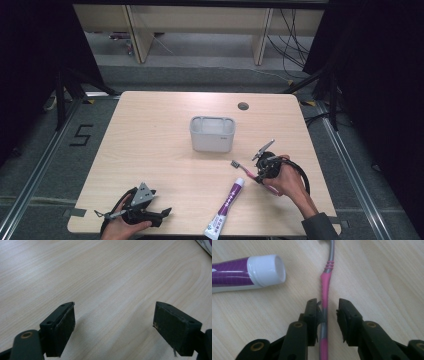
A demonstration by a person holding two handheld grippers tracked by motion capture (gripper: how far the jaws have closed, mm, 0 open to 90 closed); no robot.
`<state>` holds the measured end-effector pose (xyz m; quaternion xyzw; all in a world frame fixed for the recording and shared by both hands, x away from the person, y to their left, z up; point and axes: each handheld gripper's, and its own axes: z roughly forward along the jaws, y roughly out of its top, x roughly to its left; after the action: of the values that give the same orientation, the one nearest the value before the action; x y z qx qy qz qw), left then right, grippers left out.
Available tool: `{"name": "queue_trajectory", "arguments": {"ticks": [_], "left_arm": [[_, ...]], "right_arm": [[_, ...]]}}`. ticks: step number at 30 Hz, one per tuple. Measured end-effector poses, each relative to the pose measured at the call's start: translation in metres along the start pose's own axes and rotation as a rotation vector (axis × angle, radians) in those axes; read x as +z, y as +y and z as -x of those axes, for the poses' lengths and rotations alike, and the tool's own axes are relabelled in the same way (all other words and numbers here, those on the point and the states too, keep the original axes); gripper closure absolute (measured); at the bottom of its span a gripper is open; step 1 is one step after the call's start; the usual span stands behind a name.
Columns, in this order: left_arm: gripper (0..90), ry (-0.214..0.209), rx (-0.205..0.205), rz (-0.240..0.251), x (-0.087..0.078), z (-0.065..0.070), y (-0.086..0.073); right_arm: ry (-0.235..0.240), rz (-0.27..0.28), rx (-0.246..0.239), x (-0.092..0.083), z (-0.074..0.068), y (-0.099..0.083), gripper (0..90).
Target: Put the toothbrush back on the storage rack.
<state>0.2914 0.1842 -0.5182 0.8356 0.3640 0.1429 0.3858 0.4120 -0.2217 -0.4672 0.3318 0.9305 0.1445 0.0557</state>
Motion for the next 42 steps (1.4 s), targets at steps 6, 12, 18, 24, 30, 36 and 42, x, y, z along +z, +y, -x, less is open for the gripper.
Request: {"name": "queue_trajectory", "arguments": {"ticks": [6, 12, 18, 24, 30, 36, 42], "left_arm": [[17.2, -0.003, 0.005, 0.000, 0.000, 0.000, 0.000], [17.2, -0.003, 0.005, 0.000, 0.000, 0.000, 0.000], [17.2, -0.002, 0.004, 0.000, 0.000, 0.000, 0.000], [17.2, -0.003, 0.014, -0.008, -0.001, 0.000, 0.000], [17.2, 0.006, 0.025, -0.017, -0.001, -0.001, 0.000], [17.2, 0.001, 0.014, -0.006, -0.001, 0.000, 0.000], [17.2, 0.001, 0.013, -0.007, -0.001, 0.000, 0.000]], "right_arm": [[-0.004, -0.040, -0.008, 0.005, 0.000, 0.008, 73.9], [0.001, -0.069, -0.016, 0.009, 0.000, 0.013, 77.1], [-0.019, -0.122, -0.062, 0.012, 0.001, 0.018, 81.9], [-0.005, -0.175, -0.046, 0.014, 0.001, 0.020, 82.6], [0.002, -0.242, -0.026, 0.014, -0.001, 0.025, 82.9], [0.007, -0.261, -0.045, 0.015, -0.001, 0.030, 83.9], [-0.026, -0.257, -0.077, 0.016, 0.002, 0.027, 84.2]]}}
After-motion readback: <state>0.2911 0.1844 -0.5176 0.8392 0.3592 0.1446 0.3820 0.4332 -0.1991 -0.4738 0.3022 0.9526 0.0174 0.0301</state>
